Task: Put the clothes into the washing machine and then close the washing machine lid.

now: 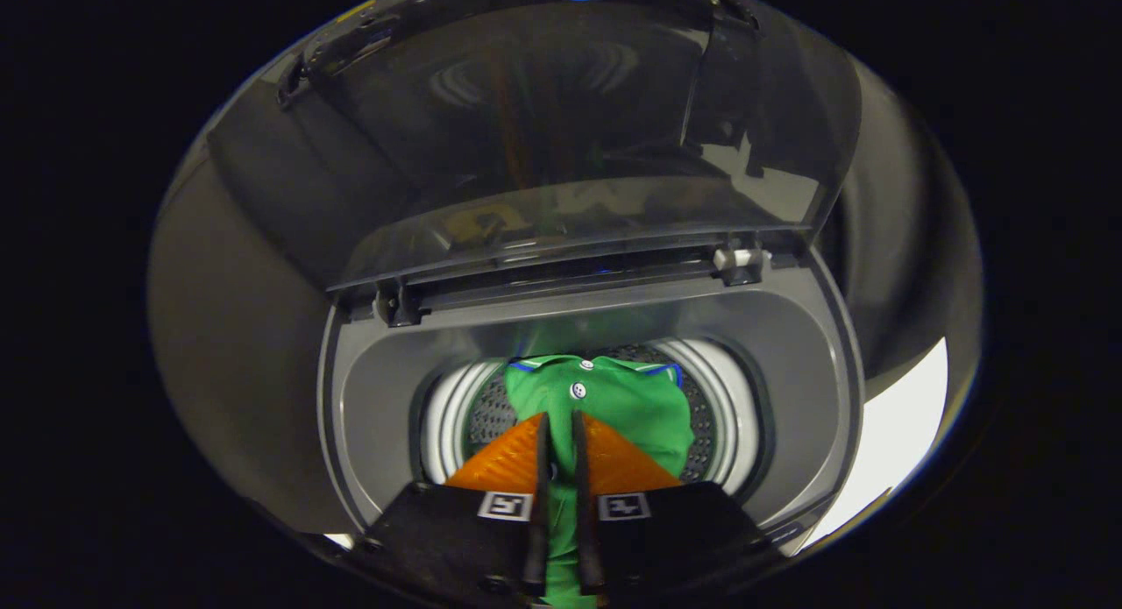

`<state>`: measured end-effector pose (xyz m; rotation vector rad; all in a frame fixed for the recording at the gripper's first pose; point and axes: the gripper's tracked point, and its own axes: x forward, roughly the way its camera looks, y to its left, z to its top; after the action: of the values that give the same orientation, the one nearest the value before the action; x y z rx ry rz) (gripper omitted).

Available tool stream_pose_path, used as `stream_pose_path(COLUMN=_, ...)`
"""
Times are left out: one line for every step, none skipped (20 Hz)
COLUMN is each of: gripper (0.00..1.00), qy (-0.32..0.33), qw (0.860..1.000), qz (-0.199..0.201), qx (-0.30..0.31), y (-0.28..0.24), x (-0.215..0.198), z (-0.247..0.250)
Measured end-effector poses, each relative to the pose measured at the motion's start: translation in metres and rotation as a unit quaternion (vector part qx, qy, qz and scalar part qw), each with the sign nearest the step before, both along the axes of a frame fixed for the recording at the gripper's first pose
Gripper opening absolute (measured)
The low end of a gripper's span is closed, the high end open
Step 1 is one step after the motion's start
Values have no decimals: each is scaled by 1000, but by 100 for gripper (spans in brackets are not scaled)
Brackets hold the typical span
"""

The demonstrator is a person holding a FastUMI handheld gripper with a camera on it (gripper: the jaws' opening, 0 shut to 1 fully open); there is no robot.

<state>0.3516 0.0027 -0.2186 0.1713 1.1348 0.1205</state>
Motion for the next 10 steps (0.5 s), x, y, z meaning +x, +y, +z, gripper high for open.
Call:
stream_pose_path(gripper=40, qy=2, qw=1000, qz=0, qx=-7, y=-6, x=-4, z=3)
stream_pose_path(gripper=59, qy=1, qw=1000, qz=-2, qx=-18, y=-8, x=-3, z=-2)
stream_pose_path(gripper=78, qy=1, qw=1000, qz=-4, qx=-21, y=-9, x=-5, z=1)
stream_pose_path(gripper=97, qy=1, qw=1000, qz=-2, qx=-20, y=-9, x=-3, z=-4)
stream_pose_path(gripper=98, qy=-4, qw=1000, qz=1, qx=-19, y=-8, x=-6, z=2)
stream_pose_path(gripper=98, qy=-7, qw=1000, qz=1, qx=-18, y=-8, x=-6, z=2)
stream_pose_path(gripper=98, qy=-8, qw=1000, qz=0, qx=-15, y=-7, x=-7, z=5)
stream_pose_path(gripper=98, qy=-11, qw=1000, qz=-2, qx=-11, y=-6, x=-7, z=7)
stream_pose_path(gripper=98, qy=-14, qw=1000, qz=-3, qx=-8, y=-7, x=-7, z=10)
stream_pose_path(gripper=98, qy=-20, qw=1000, qz=-6, qx=-5, y=-6, x=-5, z=13)
